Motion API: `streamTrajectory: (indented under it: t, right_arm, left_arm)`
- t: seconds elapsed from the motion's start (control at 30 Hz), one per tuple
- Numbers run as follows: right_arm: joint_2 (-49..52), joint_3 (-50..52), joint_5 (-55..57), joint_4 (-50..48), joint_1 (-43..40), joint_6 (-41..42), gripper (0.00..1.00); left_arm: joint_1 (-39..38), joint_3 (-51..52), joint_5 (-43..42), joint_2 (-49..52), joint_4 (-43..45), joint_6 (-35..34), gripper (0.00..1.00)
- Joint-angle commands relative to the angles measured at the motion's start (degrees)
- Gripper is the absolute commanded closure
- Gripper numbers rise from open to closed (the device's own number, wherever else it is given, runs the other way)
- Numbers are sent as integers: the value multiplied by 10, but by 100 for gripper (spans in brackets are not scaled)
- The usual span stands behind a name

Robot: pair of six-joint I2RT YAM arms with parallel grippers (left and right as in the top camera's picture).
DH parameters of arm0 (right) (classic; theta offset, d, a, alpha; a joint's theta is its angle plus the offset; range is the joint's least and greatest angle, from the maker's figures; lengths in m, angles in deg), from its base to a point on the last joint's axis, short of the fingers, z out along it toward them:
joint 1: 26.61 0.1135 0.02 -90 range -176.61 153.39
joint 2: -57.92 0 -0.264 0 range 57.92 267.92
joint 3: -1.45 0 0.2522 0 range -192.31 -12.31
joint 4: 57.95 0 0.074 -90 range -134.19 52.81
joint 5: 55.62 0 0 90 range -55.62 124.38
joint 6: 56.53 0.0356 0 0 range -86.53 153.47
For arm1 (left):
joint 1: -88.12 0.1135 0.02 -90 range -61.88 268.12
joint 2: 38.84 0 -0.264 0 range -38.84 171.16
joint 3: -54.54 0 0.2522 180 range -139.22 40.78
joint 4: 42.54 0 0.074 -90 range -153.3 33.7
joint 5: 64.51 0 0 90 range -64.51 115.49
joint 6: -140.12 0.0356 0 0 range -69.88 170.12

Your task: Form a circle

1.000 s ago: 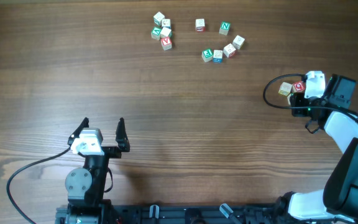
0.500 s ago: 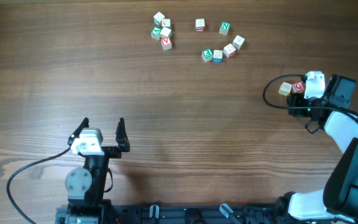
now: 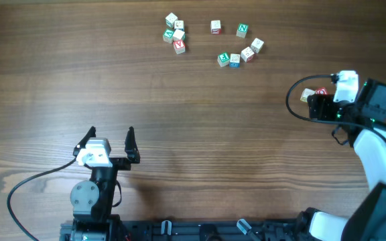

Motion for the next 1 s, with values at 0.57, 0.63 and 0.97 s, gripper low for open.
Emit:
streamTrajectory:
  t: [0.57, 0.63, 0.97]
  right_arm:
    - [-29, 33, 96, 117, -2, 664, 96]
    - [-16, 33, 117, 91, -2, 663, 96]
    - [-8, 32, 175, 47, -2, 598, 96]
  left_arm:
    - [-3, 4, -9, -5, 0, -4, 0]
    - [-3, 4, -9, -5, 0, -4, 0]
    - [-3, 4, -9, -5, 0, -4, 0]
